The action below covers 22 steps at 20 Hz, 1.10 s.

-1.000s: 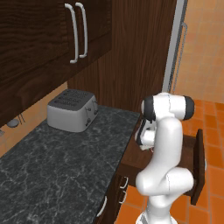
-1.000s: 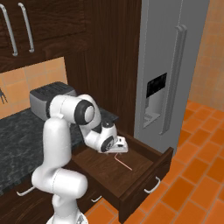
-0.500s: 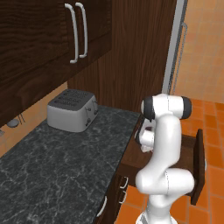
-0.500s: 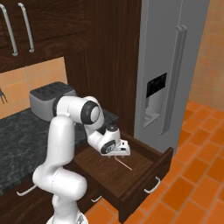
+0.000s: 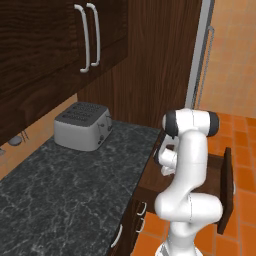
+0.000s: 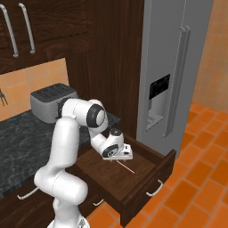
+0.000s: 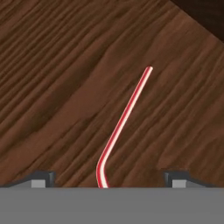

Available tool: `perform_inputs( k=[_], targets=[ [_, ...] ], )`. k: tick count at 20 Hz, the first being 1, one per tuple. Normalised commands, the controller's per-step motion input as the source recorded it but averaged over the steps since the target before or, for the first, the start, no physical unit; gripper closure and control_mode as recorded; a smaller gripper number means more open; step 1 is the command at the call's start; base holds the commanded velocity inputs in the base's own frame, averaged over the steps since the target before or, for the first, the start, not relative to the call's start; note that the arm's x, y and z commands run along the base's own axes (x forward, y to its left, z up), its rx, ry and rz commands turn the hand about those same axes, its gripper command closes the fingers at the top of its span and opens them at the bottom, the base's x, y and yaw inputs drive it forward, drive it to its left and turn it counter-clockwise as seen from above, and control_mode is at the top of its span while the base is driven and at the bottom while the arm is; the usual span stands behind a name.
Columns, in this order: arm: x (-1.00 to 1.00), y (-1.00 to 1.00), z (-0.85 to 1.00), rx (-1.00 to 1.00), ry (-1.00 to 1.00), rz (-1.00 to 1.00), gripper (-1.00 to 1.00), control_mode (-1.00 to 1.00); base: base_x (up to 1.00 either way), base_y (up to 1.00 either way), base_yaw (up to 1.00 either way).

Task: Take a straw from the drawer in front and place it inside the glass cup on the dining counter.

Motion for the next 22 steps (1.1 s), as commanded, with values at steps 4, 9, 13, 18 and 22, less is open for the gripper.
perform_inputs(
  k=[4, 9, 13, 18, 22],
  targets=[
    [0.00, -0.03, -0.33, 0.00, 0.01, 0.01, 1.00, -1.00, 0.00, 0.00, 0.00],
    [0.00, -0.11, -0.24, 0.00, 0.01, 0.00, 1.00, -1.00, 0.00, 0.00, 0.00],
    [0.00, -0.02, -0.01, 0.00, 0.00, 0.00, 1.00, -1.00, 0.00, 0.00, 0.00],
    [0.01, -0.02, 0.00, 0.00, 0.00, 0.00, 1.00, -1.00, 0.00, 0.00, 0.00],
    [-0.59, 0.00, 0.68, 0.02, -0.13, 0.00, 1.00, -1.00, 0.00, 0.00, 0.00]
  ],
)
